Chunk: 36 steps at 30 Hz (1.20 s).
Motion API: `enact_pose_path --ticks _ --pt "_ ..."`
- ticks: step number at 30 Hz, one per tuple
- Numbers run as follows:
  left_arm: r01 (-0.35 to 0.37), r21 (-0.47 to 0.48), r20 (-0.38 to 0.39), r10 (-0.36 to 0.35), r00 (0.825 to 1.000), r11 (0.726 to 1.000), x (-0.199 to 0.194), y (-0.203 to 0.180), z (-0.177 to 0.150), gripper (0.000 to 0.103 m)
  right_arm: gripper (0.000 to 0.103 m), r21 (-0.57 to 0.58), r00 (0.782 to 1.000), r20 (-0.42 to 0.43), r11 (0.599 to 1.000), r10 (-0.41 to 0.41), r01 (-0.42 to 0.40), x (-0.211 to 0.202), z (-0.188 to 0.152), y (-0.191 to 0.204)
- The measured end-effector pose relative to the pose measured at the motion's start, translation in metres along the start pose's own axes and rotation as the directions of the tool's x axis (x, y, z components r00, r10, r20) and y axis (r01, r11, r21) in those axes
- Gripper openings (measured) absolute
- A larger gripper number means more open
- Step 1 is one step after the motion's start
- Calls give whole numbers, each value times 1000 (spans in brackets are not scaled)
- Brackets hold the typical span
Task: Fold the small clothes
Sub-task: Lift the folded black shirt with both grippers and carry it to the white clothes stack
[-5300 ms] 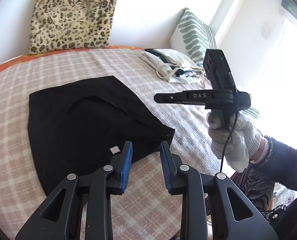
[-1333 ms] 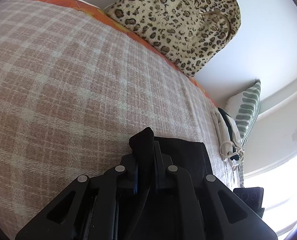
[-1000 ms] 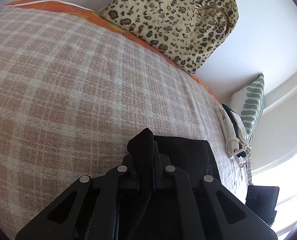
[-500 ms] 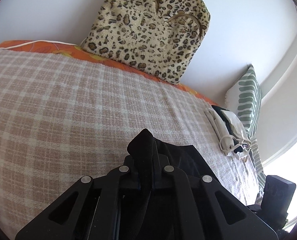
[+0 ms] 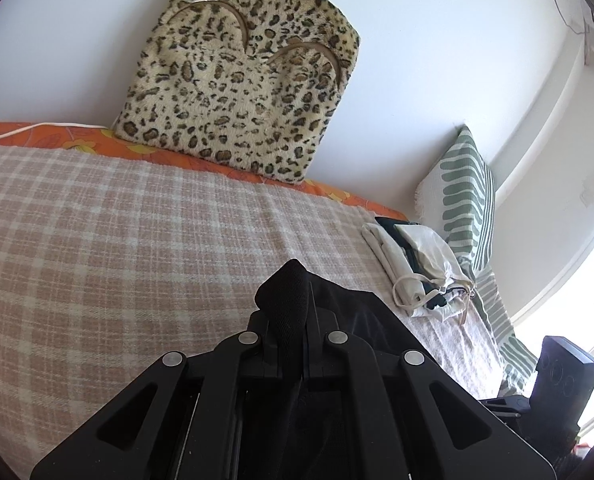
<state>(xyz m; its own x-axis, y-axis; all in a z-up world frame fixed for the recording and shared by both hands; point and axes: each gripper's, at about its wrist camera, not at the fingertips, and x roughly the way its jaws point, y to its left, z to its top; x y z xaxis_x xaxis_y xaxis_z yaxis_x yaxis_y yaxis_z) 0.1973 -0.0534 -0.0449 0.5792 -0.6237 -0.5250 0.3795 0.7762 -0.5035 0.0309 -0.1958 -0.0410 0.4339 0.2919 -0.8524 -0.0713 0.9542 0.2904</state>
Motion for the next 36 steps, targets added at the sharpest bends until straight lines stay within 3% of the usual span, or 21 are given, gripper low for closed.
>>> enact_pose_path --ticks 8,18,28,36 --pt "44 61 9 -45 999 997 17 -55 13 4 8 -17 998 25 998 -53 53 -39 7 -25" --pt "128 114 -8 -128 992 985 58 -131 31 4 8 11 988 52 990 -144 144 -95 7 -86" --pt "199 186 -36 -195 980 962 111 -206 49 4 8 39 964 76 967 -256 253 -144 14 -153" --pt "234 202 -42 -230 972 951 151 -248 62 4 8 20 932 72 935 -356 355 -165 22 -197"
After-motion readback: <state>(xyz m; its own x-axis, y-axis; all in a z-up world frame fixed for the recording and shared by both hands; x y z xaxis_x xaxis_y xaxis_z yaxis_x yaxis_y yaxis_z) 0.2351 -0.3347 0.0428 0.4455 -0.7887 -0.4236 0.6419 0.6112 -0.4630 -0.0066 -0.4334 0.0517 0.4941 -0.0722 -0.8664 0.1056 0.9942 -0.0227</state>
